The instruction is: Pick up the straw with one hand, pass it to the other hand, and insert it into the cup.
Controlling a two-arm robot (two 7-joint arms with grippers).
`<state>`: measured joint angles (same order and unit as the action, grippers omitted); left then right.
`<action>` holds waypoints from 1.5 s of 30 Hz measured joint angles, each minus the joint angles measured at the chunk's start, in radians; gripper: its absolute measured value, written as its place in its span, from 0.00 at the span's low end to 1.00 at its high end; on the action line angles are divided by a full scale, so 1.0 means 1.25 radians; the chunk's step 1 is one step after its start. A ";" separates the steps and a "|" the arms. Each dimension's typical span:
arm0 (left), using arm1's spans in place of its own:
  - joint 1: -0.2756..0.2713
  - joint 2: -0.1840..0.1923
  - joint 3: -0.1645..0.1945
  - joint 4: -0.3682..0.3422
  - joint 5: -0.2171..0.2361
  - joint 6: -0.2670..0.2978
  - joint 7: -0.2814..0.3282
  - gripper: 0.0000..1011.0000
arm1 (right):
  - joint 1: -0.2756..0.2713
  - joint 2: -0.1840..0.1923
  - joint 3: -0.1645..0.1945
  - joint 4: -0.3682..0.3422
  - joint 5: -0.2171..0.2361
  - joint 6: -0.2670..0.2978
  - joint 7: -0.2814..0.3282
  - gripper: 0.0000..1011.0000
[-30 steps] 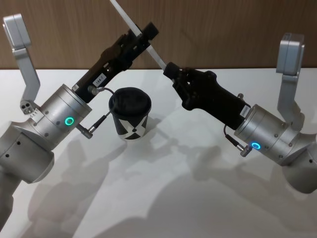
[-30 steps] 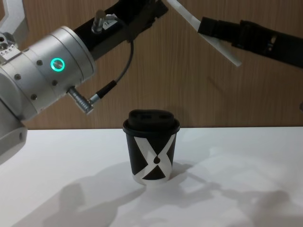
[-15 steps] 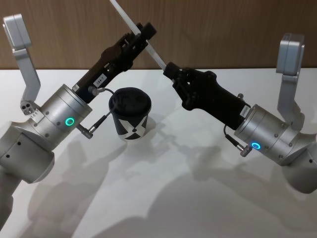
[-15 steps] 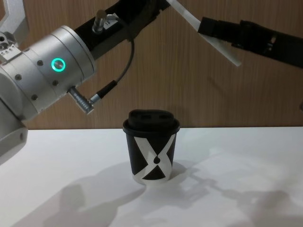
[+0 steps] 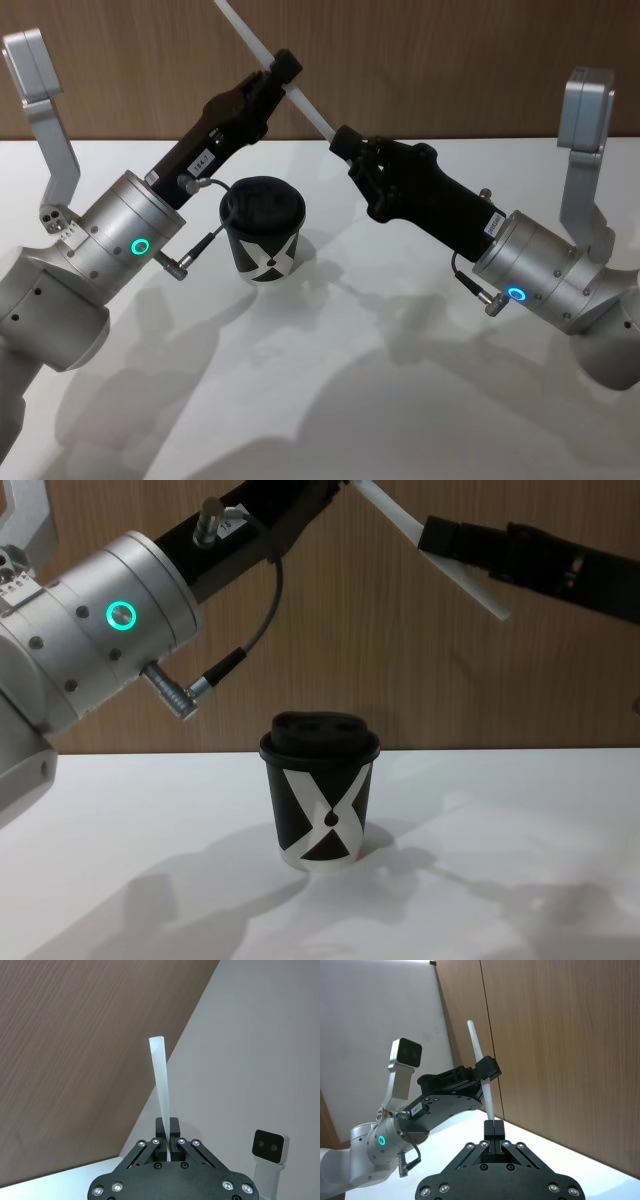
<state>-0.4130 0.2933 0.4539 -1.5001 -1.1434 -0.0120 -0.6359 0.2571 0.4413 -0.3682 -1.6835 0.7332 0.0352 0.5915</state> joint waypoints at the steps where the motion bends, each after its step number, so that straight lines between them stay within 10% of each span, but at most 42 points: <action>1: 0.000 0.000 0.000 0.000 0.000 0.000 0.000 0.04 | 0.000 0.000 0.000 0.000 0.000 0.000 0.000 0.00; 14: 0.000 0.004 0.007 -0.004 -0.012 -0.005 0.005 0.00 | 0.000 0.000 0.000 0.000 0.000 0.000 0.000 0.06; 28: -0.003 0.013 0.016 -0.009 -0.004 -0.020 0.022 0.00 | 0.000 0.000 0.000 0.000 0.000 0.000 0.000 0.48; 45: 0.003 0.070 0.009 -0.051 0.108 -0.066 0.088 0.00 | 0.000 0.000 0.000 0.000 0.000 0.000 0.000 0.97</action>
<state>-0.4098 0.3802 0.4647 -1.5633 -1.0089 -0.0949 -0.5260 0.2571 0.4413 -0.3682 -1.6835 0.7331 0.0352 0.5915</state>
